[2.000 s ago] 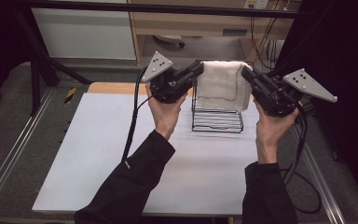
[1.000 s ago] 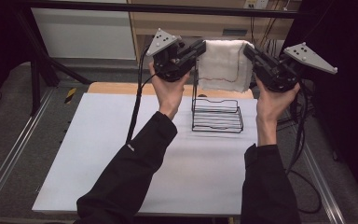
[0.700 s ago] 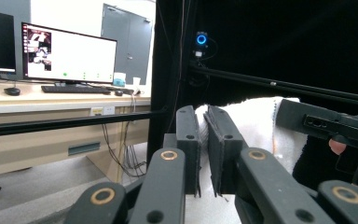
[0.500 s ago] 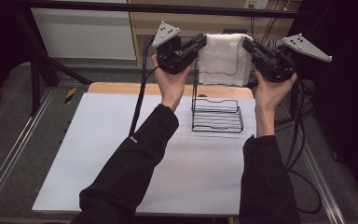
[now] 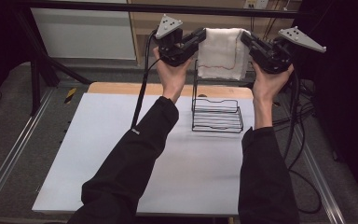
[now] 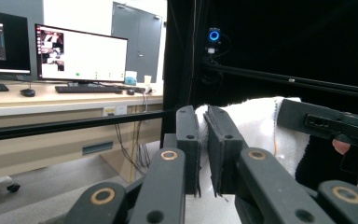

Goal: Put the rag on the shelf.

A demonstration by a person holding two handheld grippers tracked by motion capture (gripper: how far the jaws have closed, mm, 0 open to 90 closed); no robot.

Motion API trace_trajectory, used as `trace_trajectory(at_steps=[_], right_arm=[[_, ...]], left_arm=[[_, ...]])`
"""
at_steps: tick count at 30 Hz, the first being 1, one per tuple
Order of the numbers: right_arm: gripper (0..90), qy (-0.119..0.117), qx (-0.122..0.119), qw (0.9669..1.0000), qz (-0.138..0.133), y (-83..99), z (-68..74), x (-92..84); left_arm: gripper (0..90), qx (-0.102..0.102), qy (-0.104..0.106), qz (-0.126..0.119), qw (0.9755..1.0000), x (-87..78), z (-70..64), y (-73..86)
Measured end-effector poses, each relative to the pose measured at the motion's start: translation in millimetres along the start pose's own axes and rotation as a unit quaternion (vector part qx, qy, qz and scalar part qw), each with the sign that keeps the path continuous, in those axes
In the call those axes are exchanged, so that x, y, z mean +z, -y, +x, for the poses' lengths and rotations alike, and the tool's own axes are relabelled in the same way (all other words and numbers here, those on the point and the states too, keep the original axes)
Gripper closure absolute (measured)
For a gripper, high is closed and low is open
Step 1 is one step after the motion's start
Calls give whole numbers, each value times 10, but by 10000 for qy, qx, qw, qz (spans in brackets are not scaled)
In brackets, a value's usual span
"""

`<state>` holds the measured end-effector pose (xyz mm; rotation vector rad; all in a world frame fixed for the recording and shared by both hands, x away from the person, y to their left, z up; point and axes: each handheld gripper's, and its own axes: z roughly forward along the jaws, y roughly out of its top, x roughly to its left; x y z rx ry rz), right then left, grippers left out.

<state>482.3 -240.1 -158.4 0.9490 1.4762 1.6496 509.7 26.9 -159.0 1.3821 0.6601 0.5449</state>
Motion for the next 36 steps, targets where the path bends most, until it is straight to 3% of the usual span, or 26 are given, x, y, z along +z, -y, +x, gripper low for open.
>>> trace_trajectory(at_steps=[17, 29, 36], right_arm=[[817, 34, 65, 9998, 206, 180, -140, 151], [816, 64, 91, 9993, 371, 334, -211, 76], [816, 60, 117, 9986, 511, 458, -231, 38]], left_arm=[[837, 42, -98, 258, 9996, 159, 107, 160], [836, 229, -17, 457, 9987, 175, 62, 330], [836, 239, 26, 593, 9979, 173, 62, 443]])
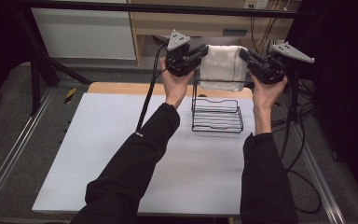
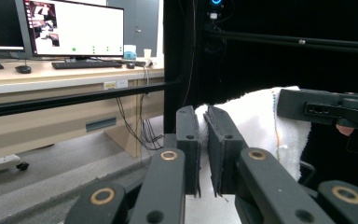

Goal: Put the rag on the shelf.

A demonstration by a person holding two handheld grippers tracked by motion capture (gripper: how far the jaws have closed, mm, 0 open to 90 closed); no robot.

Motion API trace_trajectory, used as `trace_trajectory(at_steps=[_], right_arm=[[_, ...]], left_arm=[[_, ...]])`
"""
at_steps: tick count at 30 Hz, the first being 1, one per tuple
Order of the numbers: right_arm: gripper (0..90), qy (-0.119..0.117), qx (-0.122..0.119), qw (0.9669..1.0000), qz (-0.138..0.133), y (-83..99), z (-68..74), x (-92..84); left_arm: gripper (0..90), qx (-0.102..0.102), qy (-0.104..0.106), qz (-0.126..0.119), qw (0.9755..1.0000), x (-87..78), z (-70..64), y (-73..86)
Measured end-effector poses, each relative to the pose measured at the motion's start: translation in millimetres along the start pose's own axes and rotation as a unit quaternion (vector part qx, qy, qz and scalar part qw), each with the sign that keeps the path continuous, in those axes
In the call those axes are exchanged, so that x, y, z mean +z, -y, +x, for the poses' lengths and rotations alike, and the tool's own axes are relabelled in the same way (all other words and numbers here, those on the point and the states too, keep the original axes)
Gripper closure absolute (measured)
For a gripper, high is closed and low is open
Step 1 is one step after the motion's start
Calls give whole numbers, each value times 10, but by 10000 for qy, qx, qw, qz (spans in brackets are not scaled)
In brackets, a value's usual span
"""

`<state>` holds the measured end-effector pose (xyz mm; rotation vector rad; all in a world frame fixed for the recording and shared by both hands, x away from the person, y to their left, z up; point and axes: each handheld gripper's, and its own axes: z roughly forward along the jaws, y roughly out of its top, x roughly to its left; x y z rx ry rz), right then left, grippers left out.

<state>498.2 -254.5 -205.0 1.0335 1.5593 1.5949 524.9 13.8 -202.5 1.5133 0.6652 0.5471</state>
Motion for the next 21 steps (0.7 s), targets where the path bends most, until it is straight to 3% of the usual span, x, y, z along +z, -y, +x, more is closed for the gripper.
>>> trace_trajectory(at_steps=[12, 21], right_arm=[[815, 63, 71, 9999, 112, 153, -34, -82], [814, 98, 46, 9999, 110, 163, -55, -187]], left_arm=[[836, -72, 160, 198, 9996, 13, -51, 162], [835, -115, 298, 251, 9992, 11, -118, 168]])
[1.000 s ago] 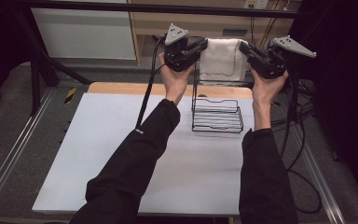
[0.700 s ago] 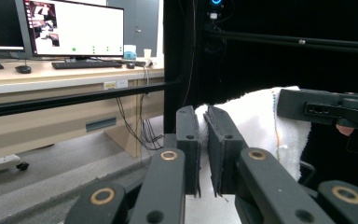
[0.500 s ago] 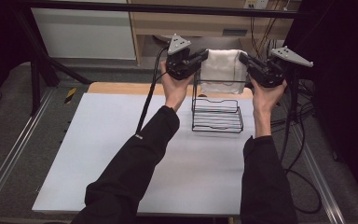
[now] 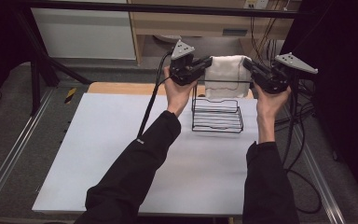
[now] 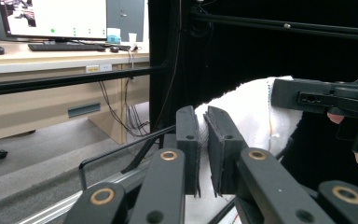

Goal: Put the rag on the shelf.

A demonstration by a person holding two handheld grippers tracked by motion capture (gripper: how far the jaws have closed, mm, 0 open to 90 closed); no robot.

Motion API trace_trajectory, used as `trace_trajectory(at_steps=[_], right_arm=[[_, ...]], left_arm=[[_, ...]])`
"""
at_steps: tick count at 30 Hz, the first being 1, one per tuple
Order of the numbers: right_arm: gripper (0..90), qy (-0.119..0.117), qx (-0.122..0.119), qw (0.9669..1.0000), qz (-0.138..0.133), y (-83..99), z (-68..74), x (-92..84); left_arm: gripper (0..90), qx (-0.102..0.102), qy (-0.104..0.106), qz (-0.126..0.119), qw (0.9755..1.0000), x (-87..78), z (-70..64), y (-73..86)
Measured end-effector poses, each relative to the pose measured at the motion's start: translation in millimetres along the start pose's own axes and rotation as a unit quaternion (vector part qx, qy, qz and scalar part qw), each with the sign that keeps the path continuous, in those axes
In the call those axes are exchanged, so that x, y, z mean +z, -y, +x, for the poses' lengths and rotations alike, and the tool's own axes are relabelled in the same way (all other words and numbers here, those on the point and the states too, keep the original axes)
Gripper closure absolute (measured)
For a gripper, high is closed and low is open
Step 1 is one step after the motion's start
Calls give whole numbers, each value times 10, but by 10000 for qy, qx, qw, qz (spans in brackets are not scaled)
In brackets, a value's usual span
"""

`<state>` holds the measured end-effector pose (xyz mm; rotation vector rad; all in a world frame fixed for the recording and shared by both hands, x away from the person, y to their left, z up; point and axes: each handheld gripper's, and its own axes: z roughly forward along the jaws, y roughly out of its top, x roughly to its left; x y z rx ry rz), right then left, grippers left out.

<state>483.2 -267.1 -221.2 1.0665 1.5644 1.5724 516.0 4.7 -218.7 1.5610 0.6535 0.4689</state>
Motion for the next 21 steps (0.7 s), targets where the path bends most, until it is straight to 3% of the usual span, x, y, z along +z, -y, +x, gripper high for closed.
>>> trace_trajectory(at_steps=[21], right_arm=[[807, -141, -9, 9998, 173, 111, 116, -258]], left_arm=[[828, 49, 269, 361, 9990, -208, -128, 79]])
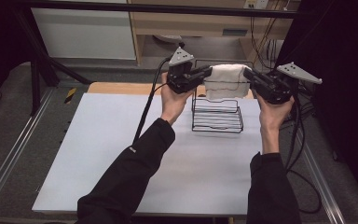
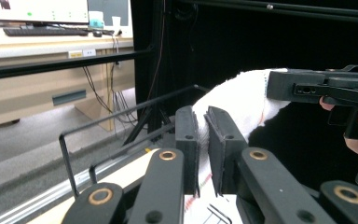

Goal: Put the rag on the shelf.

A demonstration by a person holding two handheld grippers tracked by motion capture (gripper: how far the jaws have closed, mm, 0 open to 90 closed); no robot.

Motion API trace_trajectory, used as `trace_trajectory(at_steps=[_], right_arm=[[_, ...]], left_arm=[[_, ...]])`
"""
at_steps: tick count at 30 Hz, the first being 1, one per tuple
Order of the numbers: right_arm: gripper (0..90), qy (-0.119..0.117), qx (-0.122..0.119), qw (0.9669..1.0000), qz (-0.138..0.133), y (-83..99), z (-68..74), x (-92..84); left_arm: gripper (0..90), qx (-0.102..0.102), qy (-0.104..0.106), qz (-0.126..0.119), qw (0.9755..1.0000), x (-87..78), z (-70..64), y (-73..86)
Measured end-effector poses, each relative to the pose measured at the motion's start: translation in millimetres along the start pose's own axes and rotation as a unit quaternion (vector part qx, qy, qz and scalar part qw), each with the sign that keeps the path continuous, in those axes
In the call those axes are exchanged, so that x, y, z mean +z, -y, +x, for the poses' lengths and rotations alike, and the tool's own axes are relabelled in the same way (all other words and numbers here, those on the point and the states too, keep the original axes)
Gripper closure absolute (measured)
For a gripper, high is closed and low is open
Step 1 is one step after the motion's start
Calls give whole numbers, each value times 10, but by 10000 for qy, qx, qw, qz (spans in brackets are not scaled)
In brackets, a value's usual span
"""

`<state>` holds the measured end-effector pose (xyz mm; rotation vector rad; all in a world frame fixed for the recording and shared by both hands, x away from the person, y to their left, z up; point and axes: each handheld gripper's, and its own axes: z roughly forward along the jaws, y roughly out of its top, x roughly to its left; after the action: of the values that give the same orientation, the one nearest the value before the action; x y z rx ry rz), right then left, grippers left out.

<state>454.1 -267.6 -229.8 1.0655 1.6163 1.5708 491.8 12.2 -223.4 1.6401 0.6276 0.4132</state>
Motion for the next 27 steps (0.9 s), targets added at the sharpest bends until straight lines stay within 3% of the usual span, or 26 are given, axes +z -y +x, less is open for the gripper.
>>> trace_trajectory(at_steps=[5, 14, 21, 27], right_arm=[[807, -40, -33, 10000, 83, 62, 29, -61], [807, -94, -90, 9998, 158, 174, 38, -125], [807, -119, -100, 9997, 182, 213, 26, -140], [806, -139, -122, 9996, 195, 242, 21, -143]], left_arm=[[823, 126, 11, 112, 9999, -45, -62, 54], [799, 119, 94, 260, 9995, -93, -94, 103], [757, 20, -25, 298, 9996, -188, -53, -63], [863, 11, -202, 399, 9990, -111, -60, -182]])
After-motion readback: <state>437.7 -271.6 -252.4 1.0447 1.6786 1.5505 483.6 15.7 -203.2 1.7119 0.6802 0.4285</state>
